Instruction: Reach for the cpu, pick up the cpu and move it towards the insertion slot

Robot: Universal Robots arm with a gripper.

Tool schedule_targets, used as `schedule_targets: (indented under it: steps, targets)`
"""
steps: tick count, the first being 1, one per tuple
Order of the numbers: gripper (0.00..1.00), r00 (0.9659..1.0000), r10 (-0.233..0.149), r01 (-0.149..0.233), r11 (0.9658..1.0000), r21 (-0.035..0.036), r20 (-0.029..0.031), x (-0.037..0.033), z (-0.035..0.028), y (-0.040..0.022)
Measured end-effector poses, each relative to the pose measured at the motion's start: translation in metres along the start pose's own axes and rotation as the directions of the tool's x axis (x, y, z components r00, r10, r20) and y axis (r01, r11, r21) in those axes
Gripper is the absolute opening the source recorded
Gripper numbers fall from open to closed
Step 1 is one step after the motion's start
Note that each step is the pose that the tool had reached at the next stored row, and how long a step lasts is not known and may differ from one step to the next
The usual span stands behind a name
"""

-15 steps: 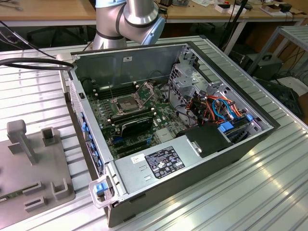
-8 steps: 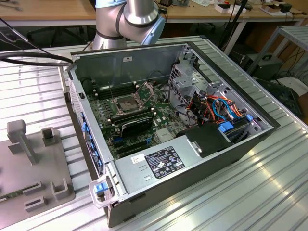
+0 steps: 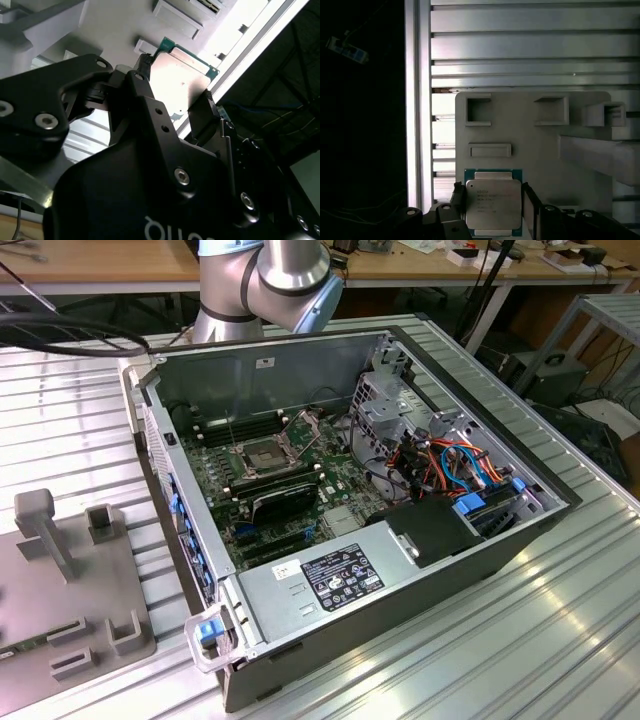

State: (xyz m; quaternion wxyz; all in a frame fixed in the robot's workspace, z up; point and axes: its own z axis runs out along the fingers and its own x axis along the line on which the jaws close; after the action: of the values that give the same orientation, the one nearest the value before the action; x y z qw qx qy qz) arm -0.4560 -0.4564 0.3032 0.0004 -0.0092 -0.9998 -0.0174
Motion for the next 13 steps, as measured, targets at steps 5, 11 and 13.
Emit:
schedule_targets:
  steps: [5,11,13]
  targets:
    - [0.55,1.0,0.0,0.0,1.0,0.0,0.0,0.0,-0.0101,0.0003]
    - [0.55,1.0,0.0,0.0,1.0,0.0,0.0,0.0,-0.0227,0.0008]
    - [0.55,1.0,0.0,0.0,1.0,0.0,0.0,0.0,-0.0292,0.001]
